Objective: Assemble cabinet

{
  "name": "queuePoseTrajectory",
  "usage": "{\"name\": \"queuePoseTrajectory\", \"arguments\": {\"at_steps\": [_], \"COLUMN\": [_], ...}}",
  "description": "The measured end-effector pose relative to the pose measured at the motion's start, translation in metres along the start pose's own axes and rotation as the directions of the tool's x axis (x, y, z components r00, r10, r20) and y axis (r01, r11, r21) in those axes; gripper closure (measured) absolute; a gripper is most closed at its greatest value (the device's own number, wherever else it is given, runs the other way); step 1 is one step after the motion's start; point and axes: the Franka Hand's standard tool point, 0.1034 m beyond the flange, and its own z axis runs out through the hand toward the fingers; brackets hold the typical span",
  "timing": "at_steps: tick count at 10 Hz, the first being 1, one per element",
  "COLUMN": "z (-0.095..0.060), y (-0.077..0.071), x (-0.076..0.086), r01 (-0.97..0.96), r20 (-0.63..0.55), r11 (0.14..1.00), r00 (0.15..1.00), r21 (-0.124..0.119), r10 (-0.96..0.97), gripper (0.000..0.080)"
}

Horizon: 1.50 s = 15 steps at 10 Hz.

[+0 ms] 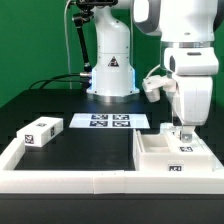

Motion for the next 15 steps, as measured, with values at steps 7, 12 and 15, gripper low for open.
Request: {"name": "queuePoseTrajectory", "arguments": {"at_steps": [7,12,15], "z": [-0.017,0.007,0.024], "y": [-0.076,-0.128,-0.137], "x": [0.001,0.01,0.013], "r01": [-0.158,-0.202,-0.203], "r20": [-0.015,-0.03,-0.047], "r11": [0.986,0.979,0.979], "r00": [0.987,0.979,0.978], "r21": [-0.056,-0.023,-0.008], "r10": [0.157,0.202,0.203], "gripper": [0.0002,0.0002,0.0002]}}
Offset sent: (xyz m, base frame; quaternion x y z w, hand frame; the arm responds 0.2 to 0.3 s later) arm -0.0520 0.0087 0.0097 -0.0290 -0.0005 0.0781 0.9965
